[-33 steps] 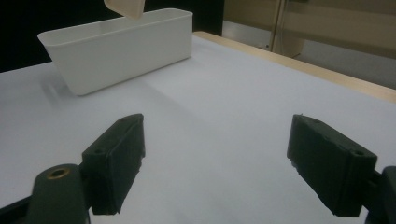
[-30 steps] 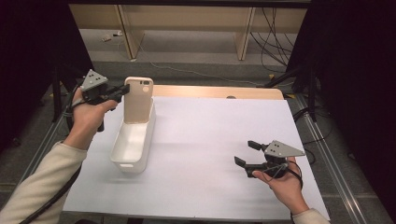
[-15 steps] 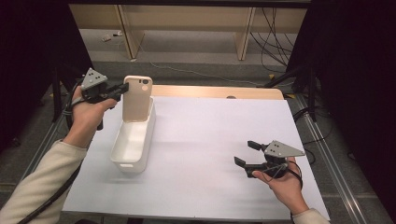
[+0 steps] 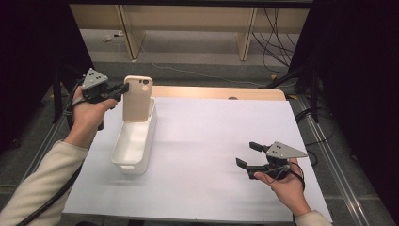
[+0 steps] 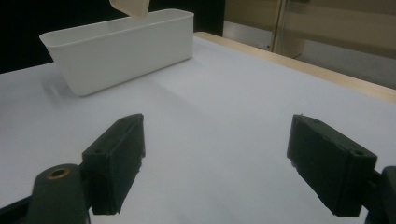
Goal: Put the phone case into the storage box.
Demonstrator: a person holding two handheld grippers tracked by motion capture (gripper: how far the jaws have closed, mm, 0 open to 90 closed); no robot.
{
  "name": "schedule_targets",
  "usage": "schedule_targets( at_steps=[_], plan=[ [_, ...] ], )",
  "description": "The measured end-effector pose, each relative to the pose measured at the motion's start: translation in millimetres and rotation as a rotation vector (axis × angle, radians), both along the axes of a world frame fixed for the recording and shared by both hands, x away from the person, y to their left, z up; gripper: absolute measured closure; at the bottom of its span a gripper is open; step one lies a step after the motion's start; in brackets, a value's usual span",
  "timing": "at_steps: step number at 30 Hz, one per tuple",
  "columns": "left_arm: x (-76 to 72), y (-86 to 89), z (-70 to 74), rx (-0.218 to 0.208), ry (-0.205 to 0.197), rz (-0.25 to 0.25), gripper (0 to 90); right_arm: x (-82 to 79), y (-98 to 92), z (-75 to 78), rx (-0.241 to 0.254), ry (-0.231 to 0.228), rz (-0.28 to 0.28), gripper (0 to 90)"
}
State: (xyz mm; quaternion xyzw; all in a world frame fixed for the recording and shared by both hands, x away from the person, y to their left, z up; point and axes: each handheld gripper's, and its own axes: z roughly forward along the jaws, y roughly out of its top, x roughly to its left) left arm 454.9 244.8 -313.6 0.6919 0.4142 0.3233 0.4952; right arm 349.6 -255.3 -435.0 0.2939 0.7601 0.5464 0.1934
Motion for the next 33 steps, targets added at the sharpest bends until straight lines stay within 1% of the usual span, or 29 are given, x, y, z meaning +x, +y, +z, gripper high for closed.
schedule_targets(
  at_steps=[1, 3, 5, 9, 10, 11, 12, 13, 14, 16, 17, 18, 21, 24, 25, 26, 27, 33],
  plan=[
    [0.5, -0.3, -0.1, -0.001, -0.001, 0.0, 83.2, -0.8, -1.1, 1.0, -0.017, 0.011, -0.001, 20.5],
    [1.5, -0.4, 0.0, -0.001, -0.001, 0.002, 83.2, -0.8, -1.1, 1.0, -0.017, 0.012, 0.001, 20.5],
    [2.1, -0.3, 0.1, -0.001, -0.002, 0.003, 83.2, -0.4, 0.0, 0.2, 0.002, 0.002, 0.002, 20.5],
    [3.3, -0.3, -0.2, 0.001, 0.0, 0.002, 83.2, -0.4, -0.1, 0.3, 0.005, 0.003, 0.003, 20.5],
    [3.4, -0.2, -0.3, 0.004, 0.0, 0.002, 83.2, -0.2, -0.3, 0.1, 0.003, 0.003, 0.003, 20.5],
    [3.6, -0.1, -0.5, 0.003, 0.0, 0.003, 83.2, -0.9, -1.5, 1.0, -0.017, 0.012, -0.002, 20.5],
    [3.6, 0.0, -0.7, 0.0, 0.001, 0.004, 83.2, -0.2, -0.4, 0.1, 0.001, 0.002, 0.003, 20.5],
    [3.9, 0.2, -0.9, 0.001, -0.001, 0.005, 83.2, -0.3, -0.3, 0.3, 0.006, 0.003, 0.004, 20.5],
    [4.2, 0.3, -1.3, 0.007, -0.003, 0.003, 83.2, -0.2, -0.3, 0.3, 0.006, 0.003, 0.005, 20.5],
    [4.6, 0.4, -2.3, 0.002, 0.003, 0.001, 83.2, -0.2, -0.4, 0.2, 0.005, 0.003, 0.004, 20.5],
    [4.9, 0.7, -2.6, 0.005, 0.004, 0.001, 83.2, -1.1, -1.6, 1.2, -0.011, 0.014, 0.0, 20.5],
    [5.1, 0.9, -3.0, 0.004, 0.004, 0.004, 83.2, -2.1, -1.4, 1.4, -0.01, 0.034, -0.001, 20.5],
    [5.9, 1.6, -3.6, 0.002, 0.003, 0.006, 83.2, -1.6, -1.3, 1.3, -0.009, 0.027, -0.005, 20.5],
    [6.4, 2.3, -4.3, 0.004, 0.003, 0.007, 83.2, -1.8, -1.5, 1.2, -0.01, 0.034, -0.003, 20.5],
    [6.6, 2.6, -4.4, 0.005, 0.003, 0.007, 83.2, -1.6, -1.2, 0.8, -0.004, 0.034, 0.0, 20.5],
    [6.8, 2.7, -4.6, 0.006, 0.003, 0.008, 83.2, -1.1, -0.3, 0.0, 0.012, 0.031, 0.004, 20.5],
    [7.1, 2.7, -4.7, 0.008, 0.004, 0.007, 83.2, -0.9, -0.3, 0.1, 0.014, 0.029, 0.004, 20.5],
    [8.4, 3.0, -4.6, 0.006, 0.003, 0.011, 83.2, -1.2, -0.2, 0.3, 0.011, 0.029, 0.003, 20.5]
  ],
)
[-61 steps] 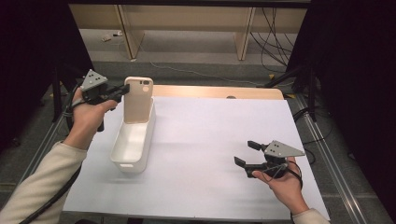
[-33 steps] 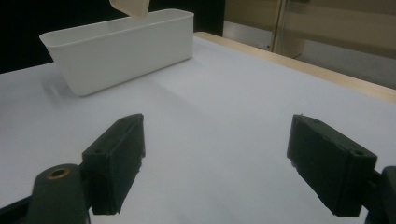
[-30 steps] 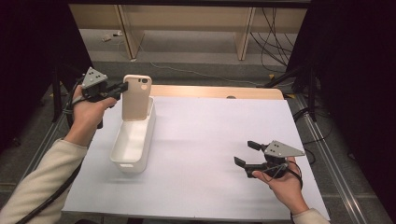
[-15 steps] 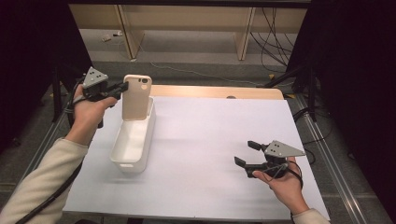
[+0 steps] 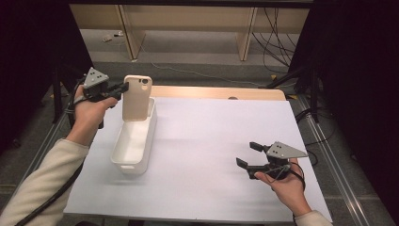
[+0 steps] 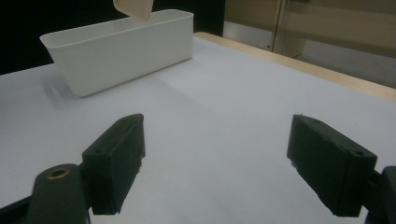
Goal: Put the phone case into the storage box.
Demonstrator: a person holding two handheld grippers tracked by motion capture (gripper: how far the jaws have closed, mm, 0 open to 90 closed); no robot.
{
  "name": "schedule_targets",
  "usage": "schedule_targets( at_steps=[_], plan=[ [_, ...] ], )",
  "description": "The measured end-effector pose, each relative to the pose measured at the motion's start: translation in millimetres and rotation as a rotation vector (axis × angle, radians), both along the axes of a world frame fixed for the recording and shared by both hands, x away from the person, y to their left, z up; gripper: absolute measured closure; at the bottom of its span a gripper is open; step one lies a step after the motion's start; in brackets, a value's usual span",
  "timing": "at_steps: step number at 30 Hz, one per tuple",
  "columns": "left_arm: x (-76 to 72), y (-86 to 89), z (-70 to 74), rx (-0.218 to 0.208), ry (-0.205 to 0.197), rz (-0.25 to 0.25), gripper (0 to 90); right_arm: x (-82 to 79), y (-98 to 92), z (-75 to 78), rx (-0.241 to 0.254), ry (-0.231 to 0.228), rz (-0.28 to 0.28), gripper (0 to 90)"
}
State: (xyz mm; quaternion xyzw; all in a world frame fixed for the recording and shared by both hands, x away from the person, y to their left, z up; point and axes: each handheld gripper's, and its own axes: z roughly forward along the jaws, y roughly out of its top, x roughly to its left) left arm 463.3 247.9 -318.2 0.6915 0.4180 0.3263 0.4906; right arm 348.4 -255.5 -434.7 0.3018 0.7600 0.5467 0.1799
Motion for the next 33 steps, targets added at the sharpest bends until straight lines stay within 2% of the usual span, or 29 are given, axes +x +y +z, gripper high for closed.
schedule_targets(
  at_steps=[2, 4, 7, 9, 14, 15, 17, 18, 21, 23, 24, 26, 27, 29, 31, 33],
  plan=[
    [0.2, 0.3, 0.1, 0.004, 0.001, 0.0, 83.2, -0.6, -1.2, 1.1, -0.018, 0.001, -0.009, 20.5],
    [0.5, 0.7, 0.3, 0.006, 0.0, 0.001, 83.2, -0.1, -0.1, 0.0, 0.0, 0.002, -0.001, 20.5],
    [1.1, 1.0, 0.5, 0.008, -0.002, 0.001, 83.2, 0.1, 0.0, 0.0, 0.0, 0.0, 0.002, 20.5],
    [1.8, 0.5, -0.2, 0.007, -0.002, -0.001, 83.2, 1.1, -1.0, 0.5, -0.018, -0.025, -0.003, 20.6],
    [3.8, -0.6, -2.6, 0.009, 0.0, -0.001, 83.2, -0.4, -0.9, 0.7, -0.019, 0.002, -0.004, 20.6],
    [4.2, -0.8, -2.9, 0.006, 0.001, -0.003, 83.2, 0.4, -1.4, 0.8, -0.024, -0.014, -0.001, 20.6],
    [5.3, -1.2, -3.3, 0.008, 0.0, -0.003, 83.2, -0.4, -1.1, 0.7, -0.018, 0.001, -0.004, 20.6],
    [5.7, -1.3, -3.5, 0.009, 0.0, -0.001, 83.2, 0.1, 0.0, -0.2, 0.003, 0.002, 0.003, 20.7],
    [7.0, -1.4, -3.8, 0.009, -0.006, 0.001, 83.2, 0.0, 0.0, 0.0, 0.0, 0.0, 0.004, 20.7],
    [7.7, -1.4, -4.3, 0.011, -0.008, 0.003, 83.2, 0.8, -0.7, 0.1, -0.01, -0.022, 0.001, 20.7],
    [8.0, -1.6, -4.7, 0.009, -0.009, 0.001, 83.2, -0.8, -1.1, 1.0, -0.018, 0.007, 0.0, 20.7],
    [8.7, -2.0, -5.1, 0.008, -0.007, 0.002, 83.2, -0.5, -0.9, 0.7, -0.018, 0.0, -0.005, 20.7],
    [9.0, -2.0, -5.2, 0.006, -0.008, 0.003, 83.2, 0.7, -1.4, 0.7, -0.021, -0.021, -0.003, 20.7],
    [9.8, -1.9, -5.1, 0.008, -0.008, 0.002, 83.2, -0.5, -1.1, 1.1, -0.018, 0.001, -0.005, 20.7],
    [10.5, -1.6, -5.4, 0.008, -0.008, 0.003, 83.2, 0.3, -1.3, 0.7, -0.021, -0.013, -0.004, 20.6],
    [11.0, -1.6, -6.0, 0.006, -0.008, 0.006, 83.2, -0.4, -0.9, 0.6, -0.019, 0.001, -0.005, 20.6]
  ],
)
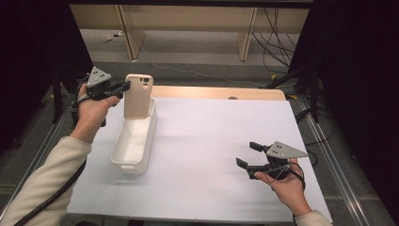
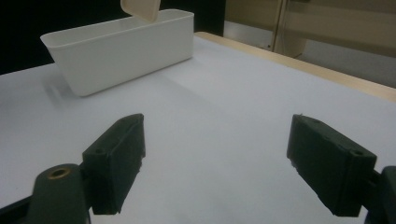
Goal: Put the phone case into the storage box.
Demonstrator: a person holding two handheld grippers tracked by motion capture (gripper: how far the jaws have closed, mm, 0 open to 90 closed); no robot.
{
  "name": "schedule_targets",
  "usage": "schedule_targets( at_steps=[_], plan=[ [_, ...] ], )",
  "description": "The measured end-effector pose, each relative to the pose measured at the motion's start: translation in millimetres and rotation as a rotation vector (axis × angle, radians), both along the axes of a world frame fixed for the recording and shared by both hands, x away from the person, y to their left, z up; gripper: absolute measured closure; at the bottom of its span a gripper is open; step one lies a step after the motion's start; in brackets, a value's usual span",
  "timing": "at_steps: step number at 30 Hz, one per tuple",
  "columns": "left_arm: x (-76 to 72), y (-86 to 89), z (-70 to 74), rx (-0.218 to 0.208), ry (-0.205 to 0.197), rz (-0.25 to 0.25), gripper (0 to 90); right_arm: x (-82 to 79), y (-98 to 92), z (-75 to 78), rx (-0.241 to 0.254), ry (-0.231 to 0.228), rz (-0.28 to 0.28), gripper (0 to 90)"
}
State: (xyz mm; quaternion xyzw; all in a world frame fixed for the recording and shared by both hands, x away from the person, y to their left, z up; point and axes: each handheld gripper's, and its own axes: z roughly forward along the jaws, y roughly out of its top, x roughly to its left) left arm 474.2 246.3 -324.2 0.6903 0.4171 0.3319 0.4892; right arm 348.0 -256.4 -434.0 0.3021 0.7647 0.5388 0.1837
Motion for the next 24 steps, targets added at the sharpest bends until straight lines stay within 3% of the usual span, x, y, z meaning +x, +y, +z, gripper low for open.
schedule_targets(
  at_steps=[3, 4, 7, 12, 21, 22, 24],
  plan=[
    [0.9, 0.6, -1.0, -0.006, 0.002, 0.002, 83.2, 0.0, -0.2, 0.2, -0.004, 0.002, 0.001, 20.4],
    [1.4, 0.7, -1.5, -0.009, 0.002, 0.002, 83.2, 1.1, -0.3, -0.2, -0.002, -0.019, -0.001, 20.4],
    [2.7, 1.2, -2.6, -0.008, 0.003, 0.005, 83.2, 0.0, 0.1, 0.2, 0.0, 0.001, -0.002, 20.4],
    [4.6, 1.8, -4.1, -0.008, 0.006, 0.009, 83.2, 1.0, 0.6, -0.6, 0.004, -0.016, -0.004, 20.3],
    [7.6, 3.8, -5.9, -0.017, 0.013, 0.015, 83.2, 0.4, 0.4, -0.3, 0.0, 0.003, 0.004, 20.3],
    [7.8, 3.7, -6.2, -0.017, 0.013, 0.015, 83.2, 1.9, 0.0, -0.6, -0.002, -0.024, 0.005, 20.3],
    [8.1, 3.3, -6.4, -0.017, 0.013, 0.015, 83.2, 1.9, 0.2, -0.7, 0.002, -0.024, 0.003, 20.3]
  ],
)
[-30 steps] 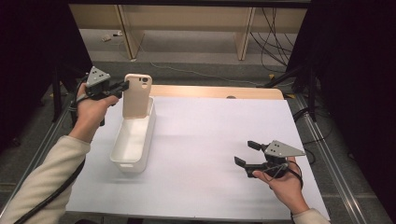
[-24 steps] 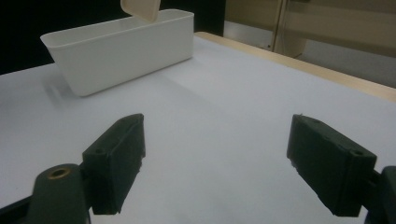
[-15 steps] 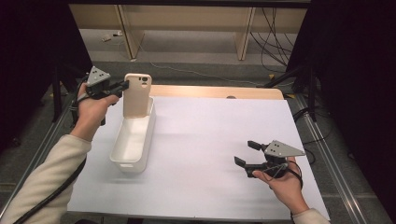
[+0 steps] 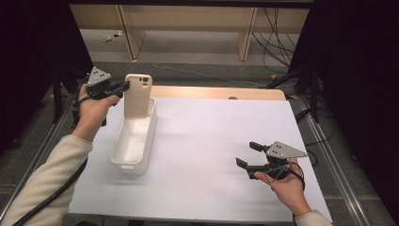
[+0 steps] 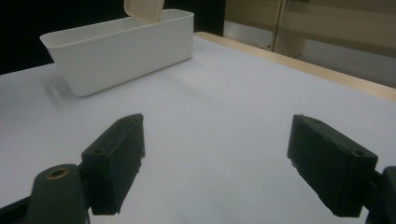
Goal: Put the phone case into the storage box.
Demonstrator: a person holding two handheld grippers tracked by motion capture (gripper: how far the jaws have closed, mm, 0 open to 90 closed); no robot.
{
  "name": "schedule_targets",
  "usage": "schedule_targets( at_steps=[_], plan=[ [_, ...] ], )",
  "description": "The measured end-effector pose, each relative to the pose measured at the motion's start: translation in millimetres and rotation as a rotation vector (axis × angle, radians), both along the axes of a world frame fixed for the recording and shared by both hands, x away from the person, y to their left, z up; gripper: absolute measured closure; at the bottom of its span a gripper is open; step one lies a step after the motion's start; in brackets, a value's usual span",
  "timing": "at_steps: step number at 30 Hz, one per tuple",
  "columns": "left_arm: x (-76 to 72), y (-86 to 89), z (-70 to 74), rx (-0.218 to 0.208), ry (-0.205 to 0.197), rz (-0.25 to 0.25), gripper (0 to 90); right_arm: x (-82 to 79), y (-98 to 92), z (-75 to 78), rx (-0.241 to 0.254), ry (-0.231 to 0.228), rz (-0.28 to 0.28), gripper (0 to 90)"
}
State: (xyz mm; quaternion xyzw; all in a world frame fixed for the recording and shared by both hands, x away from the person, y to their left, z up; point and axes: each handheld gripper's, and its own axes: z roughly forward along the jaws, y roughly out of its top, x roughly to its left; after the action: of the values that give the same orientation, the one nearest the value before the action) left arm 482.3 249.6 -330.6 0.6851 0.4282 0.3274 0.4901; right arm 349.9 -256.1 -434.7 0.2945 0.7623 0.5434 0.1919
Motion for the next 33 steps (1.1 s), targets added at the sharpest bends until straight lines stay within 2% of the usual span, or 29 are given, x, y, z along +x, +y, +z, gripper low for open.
schedule_targets(
  at_steps=[4, 6, 7, 8, 15, 16, 21, 24, 33],
  plan=[
    [0.9, -0.6, 0.1, 0.002, -0.002, 0.0, 83.2, -0.1, -0.4, 0.1, -0.005, 0.002, 0.001, 20.3],
    [1.5, -1.2, 0.1, 0.001, -0.001, 0.0, 83.2, -1.5, 0.3, 0.4, 0.001, 0.029, 0.002, 20.3],
    [1.7, -1.5, 0.1, 0.0, -0.001, 0.001, 83.1, -0.2, 0.2, 0.0, 0.0, 0.003, 0.0, 20.3],
    [2.0, -1.7, 0.0, 0.0, -0.002, 0.002, 83.2, 0.1, -0.1, 0.0, -0.001, -0.003, 0.0, 20.3],
    [3.8, -3.1, -1.0, -0.002, -0.002, -0.001, 83.2, -0.7, 0.7, -0.3, 0.005, 0.008, -0.006, 20.3],
    [4.2, -3.4, -1.4, -0.005, -0.001, 0.0, 83.2, -1.3, -0.8, 0.8, -0.012, 0.018, -0.005, 20.3],
    [5.5, -4.1, -1.7, -0.005, -0.001, 0.003, 83.2, 0.4, -0.3, -0.3, 0.0, -0.003, -0.001, 20.3],
    [6.2, -4.5, -1.7, -0.006, 0.001, 0.002, 83.1, -0.5, -0.5, 0.4, -0.001, 0.014, 0.005, 20.3],
    [6.8, -4.0, -3.2, -0.006, 0.001, 0.002, 83.1, 0.1, -0.5, -0.2, -0.004, 0.002, 0.005, 20.3]
  ],
)
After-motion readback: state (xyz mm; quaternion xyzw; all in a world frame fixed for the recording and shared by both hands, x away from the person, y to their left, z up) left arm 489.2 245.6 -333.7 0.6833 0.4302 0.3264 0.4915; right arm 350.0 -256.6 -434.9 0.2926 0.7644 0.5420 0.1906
